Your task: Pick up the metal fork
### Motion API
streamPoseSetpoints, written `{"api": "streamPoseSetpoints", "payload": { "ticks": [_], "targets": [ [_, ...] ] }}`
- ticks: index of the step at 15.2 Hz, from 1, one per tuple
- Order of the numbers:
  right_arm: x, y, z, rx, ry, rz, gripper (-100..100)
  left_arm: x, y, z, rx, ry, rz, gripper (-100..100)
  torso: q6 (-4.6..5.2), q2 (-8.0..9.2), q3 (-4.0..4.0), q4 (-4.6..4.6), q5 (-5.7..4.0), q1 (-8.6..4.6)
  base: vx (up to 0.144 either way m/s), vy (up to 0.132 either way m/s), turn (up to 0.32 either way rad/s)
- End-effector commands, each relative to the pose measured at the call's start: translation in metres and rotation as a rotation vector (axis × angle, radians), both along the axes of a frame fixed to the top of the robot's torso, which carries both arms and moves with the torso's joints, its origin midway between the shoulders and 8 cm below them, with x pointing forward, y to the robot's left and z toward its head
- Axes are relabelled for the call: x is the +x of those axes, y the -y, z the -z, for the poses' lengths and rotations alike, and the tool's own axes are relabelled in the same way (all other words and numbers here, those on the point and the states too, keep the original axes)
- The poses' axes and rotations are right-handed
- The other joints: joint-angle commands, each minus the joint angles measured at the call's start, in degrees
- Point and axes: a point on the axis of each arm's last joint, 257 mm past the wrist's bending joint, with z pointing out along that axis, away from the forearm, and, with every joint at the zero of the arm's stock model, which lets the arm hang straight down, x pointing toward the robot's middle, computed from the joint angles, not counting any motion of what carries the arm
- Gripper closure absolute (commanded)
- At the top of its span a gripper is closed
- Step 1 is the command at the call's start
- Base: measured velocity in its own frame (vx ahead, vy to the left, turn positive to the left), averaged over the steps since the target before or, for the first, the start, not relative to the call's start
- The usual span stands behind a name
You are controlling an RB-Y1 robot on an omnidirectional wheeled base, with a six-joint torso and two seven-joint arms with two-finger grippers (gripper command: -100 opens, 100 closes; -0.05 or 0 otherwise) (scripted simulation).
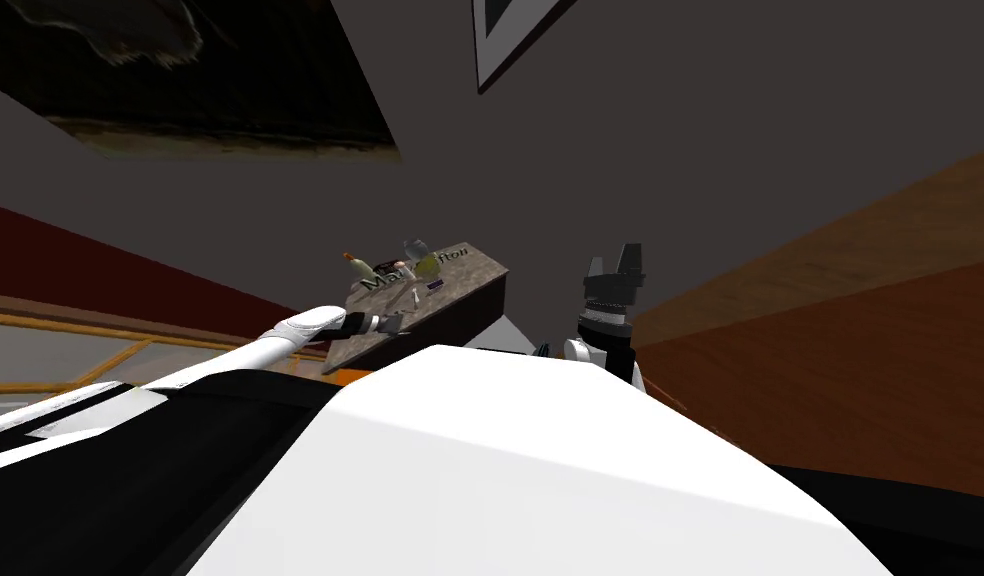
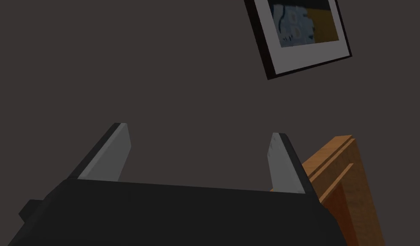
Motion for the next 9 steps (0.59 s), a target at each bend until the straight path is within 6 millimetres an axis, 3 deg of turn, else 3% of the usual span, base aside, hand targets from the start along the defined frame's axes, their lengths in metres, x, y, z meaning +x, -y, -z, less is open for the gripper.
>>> {"api": "streamPoseSetpoints", "payload": {
  "ticks": [1, 9],
  "targets": [
    [0.000, 0.000, 0.000, 0.000, 0.000, 0.000, 0, -0.004, -0.006, -0.006, 0.041, -0.031, 0.041, -100, 0.00, 0.00, 0.00, 0.00, 0.00, 0.00, 0.076, 0.048, -0.187],
    [0.000, 0.000, 0.000, 0.000, 0.000, 0.000, 0, -0.034, -0.036, -0.018, 0.199, -0.158, 0.172, -100, -0.01, 0.01, 0.00, 0.00, 0.03, 0.06, 0.069, 0.053, -0.180]
  ]
}}
